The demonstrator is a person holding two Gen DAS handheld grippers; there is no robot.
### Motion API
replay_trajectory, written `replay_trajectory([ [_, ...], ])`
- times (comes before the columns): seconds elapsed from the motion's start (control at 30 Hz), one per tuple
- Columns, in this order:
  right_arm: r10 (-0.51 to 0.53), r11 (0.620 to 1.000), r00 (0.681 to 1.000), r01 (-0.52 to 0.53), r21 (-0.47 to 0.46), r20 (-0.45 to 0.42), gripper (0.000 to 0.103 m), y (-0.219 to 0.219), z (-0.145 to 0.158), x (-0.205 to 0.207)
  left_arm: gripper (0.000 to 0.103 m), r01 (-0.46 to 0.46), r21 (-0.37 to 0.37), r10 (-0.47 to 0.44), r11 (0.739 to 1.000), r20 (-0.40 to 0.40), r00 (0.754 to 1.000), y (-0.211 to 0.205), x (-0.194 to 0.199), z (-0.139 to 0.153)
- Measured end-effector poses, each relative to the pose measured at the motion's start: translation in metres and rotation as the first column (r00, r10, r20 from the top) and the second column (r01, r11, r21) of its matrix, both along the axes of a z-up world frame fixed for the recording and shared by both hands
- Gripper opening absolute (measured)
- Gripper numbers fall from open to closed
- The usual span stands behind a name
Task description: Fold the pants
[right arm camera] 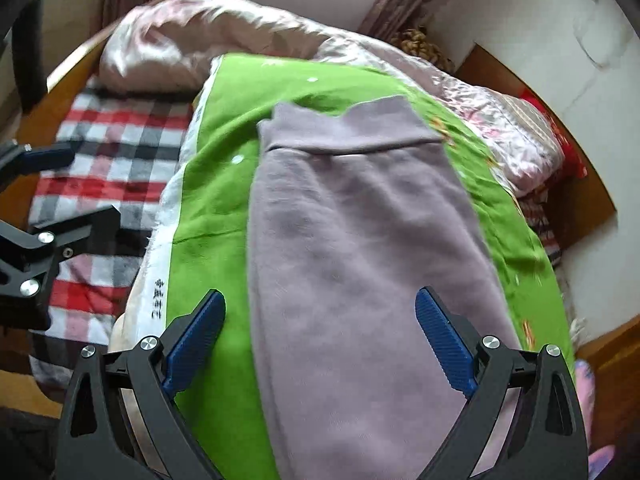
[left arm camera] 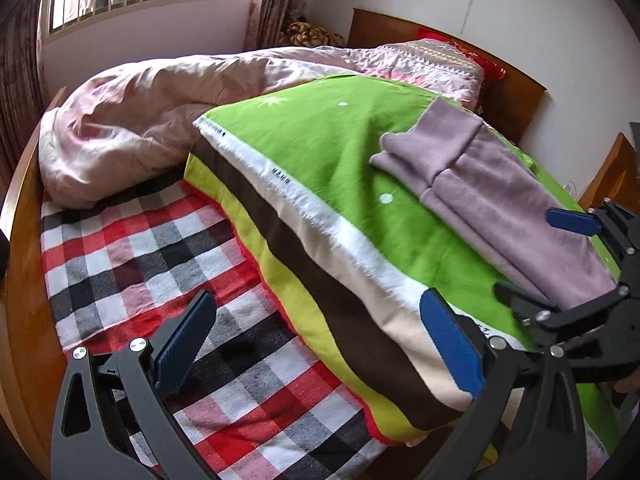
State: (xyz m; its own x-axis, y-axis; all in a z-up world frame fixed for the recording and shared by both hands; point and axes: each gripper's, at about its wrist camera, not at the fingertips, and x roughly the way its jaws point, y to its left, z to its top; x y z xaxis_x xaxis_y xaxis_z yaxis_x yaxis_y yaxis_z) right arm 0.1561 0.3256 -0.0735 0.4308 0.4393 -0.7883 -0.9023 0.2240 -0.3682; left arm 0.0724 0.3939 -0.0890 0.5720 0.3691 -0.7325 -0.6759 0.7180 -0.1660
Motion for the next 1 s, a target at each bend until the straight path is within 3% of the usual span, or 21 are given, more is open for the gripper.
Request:
replay_trajectory([
  [0.17,0.022,0.999,0.994,-0.017,-0.044,0.106,0.092,0.024,-0.012,-0.009,0.101,0.0,-0.03,0.0,1.0,-0.002,1.0,0.003,0.0,-0.004],
  [0.2,0.034,0.999,0.99,-0.028,-0.047,0.134,0.087,0.025,-0.014,-0.012,0.101,-0.003,-0.035,0.003,0.999,-0.006,1.0,0.004,-0.001,-0.005],
  [0.23,0.044,0.998,0.987,-0.037,-0.048,0.154,0.08,0.026,-0.014,-0.015,0.101,-0.005,-0.038,0.005,0.999,-0.008,1.0,0.004,-0.001,-0.006],
  [0.3,0.06,0.998,0.986,-0.055,-0.038,0.155,0.037,0.025,-0.013,-0.02,0.101,-0.008,-0.043,0.008,0.999,-0.009,1.0,0.006,-0.003,-0.008],
  [0.37,0.05,0.999,0.986,-0.048,-0.018,0.157,0.026,0.021,-0.011,-0.021,0.101,-0.013,-0.051,0.013,0.999,-0.007,1.0,0.008,-0.005,-0.009],
  [0.43,0.023,0.998,0.995,-0.027,0.048,0.093,0.018,0.012,-0.002,-0.012,0.101,-0.015,-0.069,0.015,0.998,0.003,1.0,0.009,-0.007,-0.009],
  [0.53,-0.018,0.975,0.993,0.045,0.219,-0.121,0.018,-0.008,0.022,0.015,0.101,0.007,-0.139,0.0,0.99,0.05,0.999,0.011,-0.01,-0.007],
  [0.63,-0.01,0.951,0.973,0.081,0.298,-0.232,0.017,-0.023,0.035,0.033,0.101,0.132,-0.336,-0.061,0.933,0.213,0.975,0.019,-0.004,0.0],
  [0.7,-0.003,0.946,0.961,0.092,0.312,-0.275,0.017,-0.025,0.034,0.039,0.101,0.245,-0.461,-0.086,0.853,0.338,0.937,0.025,0.008,0.004],
  [0.77,0.001,0.94,0.952,0.104,0.324,-0.307,0.017,-0.027,0.031,0.043,0.101,0.342,-0.507,-0.121,0.791,0.419,0.9,0.026,0.029,0.009],
  [0.8,0.004,0.938,0.947,0.108,0.33,-0.321,0.017,-0.027,0.03,0.044,0.101,0.368,-0.508,-0.133,0.778,0.44,0.888,0.026,0.039,0.012],
  [0.87,0.007,0.934,0.945,0.111,0.34,-0.328,0.017,-0.028,0.028,0.043,0.101,0.39,-0.517,-0.142,0.762,0.453,0.88,0.03,0.066,0.011],
  [1.0,0.006,0.931,0.946,0.113,0.348,-0.323,0.017,-0.03,0.03,0.041,0.101,0.404,-0.622,-0.078,0.67,0.482,0.872,0.045,0.108,-0.009],
])
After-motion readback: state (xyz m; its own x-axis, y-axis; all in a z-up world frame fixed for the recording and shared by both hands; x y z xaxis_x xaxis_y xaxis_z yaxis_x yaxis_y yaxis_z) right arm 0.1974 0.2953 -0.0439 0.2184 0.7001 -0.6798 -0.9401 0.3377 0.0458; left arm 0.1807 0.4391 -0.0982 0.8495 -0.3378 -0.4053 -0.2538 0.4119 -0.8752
